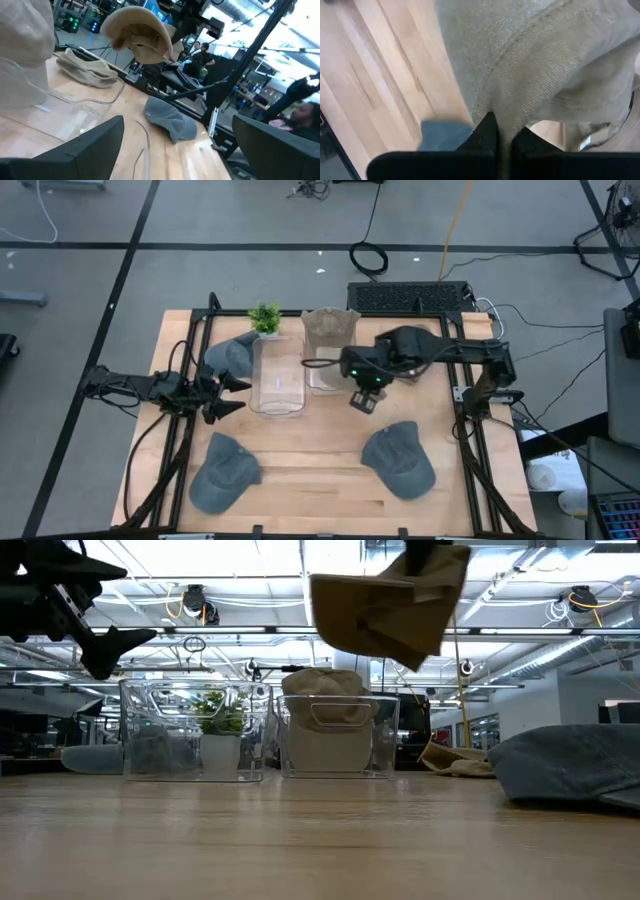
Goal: Pick & Place hat
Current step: Put the bottom brown cap into the right transparent bin
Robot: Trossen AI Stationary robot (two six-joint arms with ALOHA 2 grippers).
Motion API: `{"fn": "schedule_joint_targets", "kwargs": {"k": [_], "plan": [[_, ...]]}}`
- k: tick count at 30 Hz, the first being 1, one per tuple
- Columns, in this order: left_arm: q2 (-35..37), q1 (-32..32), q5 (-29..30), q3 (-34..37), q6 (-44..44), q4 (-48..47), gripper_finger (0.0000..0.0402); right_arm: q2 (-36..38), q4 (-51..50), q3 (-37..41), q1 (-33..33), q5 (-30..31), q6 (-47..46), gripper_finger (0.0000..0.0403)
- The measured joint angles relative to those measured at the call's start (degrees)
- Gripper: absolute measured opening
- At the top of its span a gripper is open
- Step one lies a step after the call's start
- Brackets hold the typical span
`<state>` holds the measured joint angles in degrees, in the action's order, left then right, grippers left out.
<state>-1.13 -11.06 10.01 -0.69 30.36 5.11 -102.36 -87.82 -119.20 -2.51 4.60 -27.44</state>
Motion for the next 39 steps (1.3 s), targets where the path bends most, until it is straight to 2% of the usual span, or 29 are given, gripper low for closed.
{"fn": "schedule_joint_targets", "kwargs": {"k": [8, 13, 15, 22, 27, 32, 39], "plan": [[0.0, 0.0, 3.41, 0.02, 13.42, 4.33, 0.0381, -4.99, -0.22, -8.36, 1.37, 1.64, 0.82, 0.0], [0.0, 0.0, 5.19, 0.0, 25.28, 7.71, 0.0381, -5.38, 0.05, -8.69, 1.39, 3.53, 3.14, 0.0], [0.02, 0.25, 5.79, 0.0, 31.62, 9.04, 0.0381, -5.38, 0.08, -8.69, 1.37, 5.5, 4.31, 0.0], [0.0, 1.02, 7.58, 0.0, 45.7, 13.56, 0.0381, -5.36, 0.12, -8.69, 1.37, 10.94, 9.36, 0.0], [0.0, 1.02, 10.86, -0.02, 50.66, 18.8, 0.0381, -5.36, 1.26, -8.69, 0.98, 14.91, 12.95, 0.0], [-0.87, 1.02, 11.63, -1.81, 51.34, 18.6, 0.0381, -5.13, 3.38, -8.69, 0.8, 16.33, 14.7, 0.0], [-10.54, 1.02, 11.64, -11.24, 49.06, 13.65, 0.0381, -4.5, 4.03, -8.67, 0.63, 16.33, 15.73, 0.0]]}}
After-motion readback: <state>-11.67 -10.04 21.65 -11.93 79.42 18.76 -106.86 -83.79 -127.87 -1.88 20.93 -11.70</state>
